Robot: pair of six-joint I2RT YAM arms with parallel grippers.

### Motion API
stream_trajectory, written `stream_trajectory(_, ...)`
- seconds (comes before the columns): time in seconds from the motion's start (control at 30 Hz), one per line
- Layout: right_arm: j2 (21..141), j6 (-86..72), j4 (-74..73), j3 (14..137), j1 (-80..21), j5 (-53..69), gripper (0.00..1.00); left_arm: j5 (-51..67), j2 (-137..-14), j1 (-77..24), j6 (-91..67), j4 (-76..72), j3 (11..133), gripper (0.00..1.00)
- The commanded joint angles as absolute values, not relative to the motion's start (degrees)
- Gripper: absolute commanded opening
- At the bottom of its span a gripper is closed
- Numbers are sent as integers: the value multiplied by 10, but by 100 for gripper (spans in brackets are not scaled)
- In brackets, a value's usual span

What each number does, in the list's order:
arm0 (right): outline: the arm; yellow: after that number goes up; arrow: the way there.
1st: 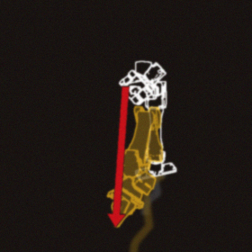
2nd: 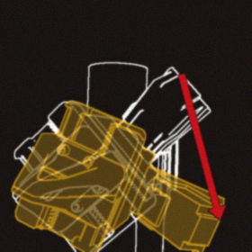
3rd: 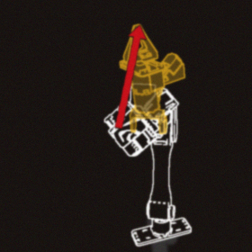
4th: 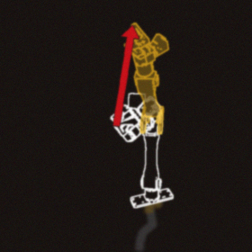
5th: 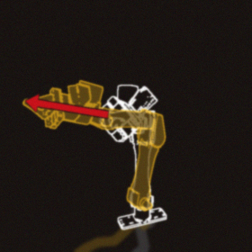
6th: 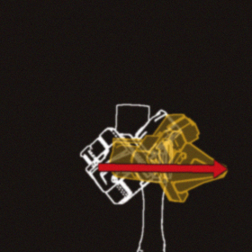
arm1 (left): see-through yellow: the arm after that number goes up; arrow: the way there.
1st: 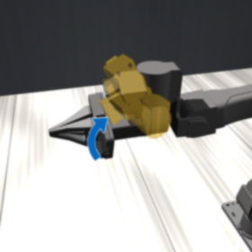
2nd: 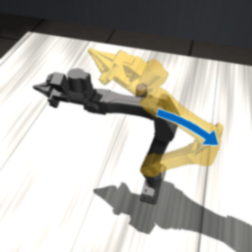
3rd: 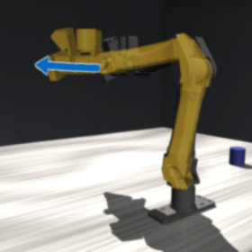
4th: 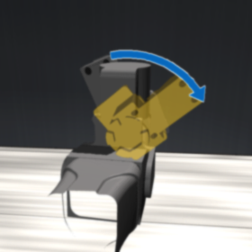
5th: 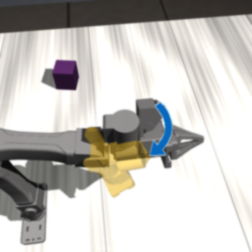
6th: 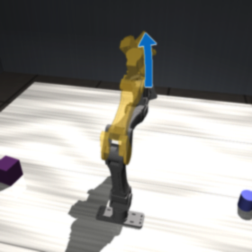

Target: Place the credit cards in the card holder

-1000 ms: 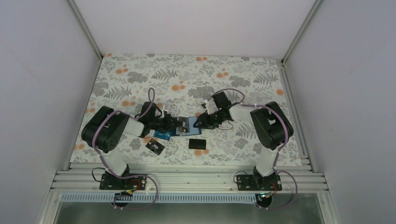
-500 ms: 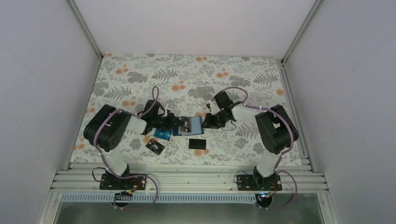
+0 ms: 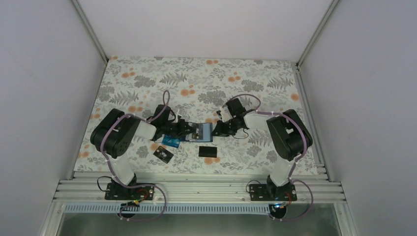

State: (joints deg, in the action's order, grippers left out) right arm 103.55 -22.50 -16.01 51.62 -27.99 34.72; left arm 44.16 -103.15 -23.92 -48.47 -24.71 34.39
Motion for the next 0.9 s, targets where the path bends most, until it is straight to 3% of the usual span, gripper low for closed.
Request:
stream_trajectory(0.0,1053,-227,-154,494,-286,355,5,427,-1052,-247,-478,-223,351,2)
stream_trajectory(0.87,1077,-223,-156,509,-290,361,5,433,-1076,-273,-458,-193,384,3)
